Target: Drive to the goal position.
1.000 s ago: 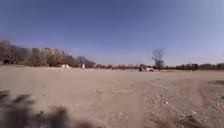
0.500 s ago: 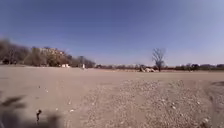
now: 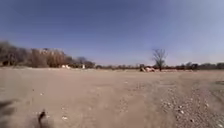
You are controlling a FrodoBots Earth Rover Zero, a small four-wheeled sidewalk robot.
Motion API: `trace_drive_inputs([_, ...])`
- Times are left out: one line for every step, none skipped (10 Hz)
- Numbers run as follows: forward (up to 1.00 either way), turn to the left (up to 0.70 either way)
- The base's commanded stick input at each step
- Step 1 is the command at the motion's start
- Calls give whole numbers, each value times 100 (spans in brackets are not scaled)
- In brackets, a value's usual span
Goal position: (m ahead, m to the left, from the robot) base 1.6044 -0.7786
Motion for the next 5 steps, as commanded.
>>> trace_drive_inputs([50,0])
trace_drive_inputs([50,0])
trace_drive_inputs([50,0])
trace_drive_inputs([50,0])
trace_drive_inputs([50,0])
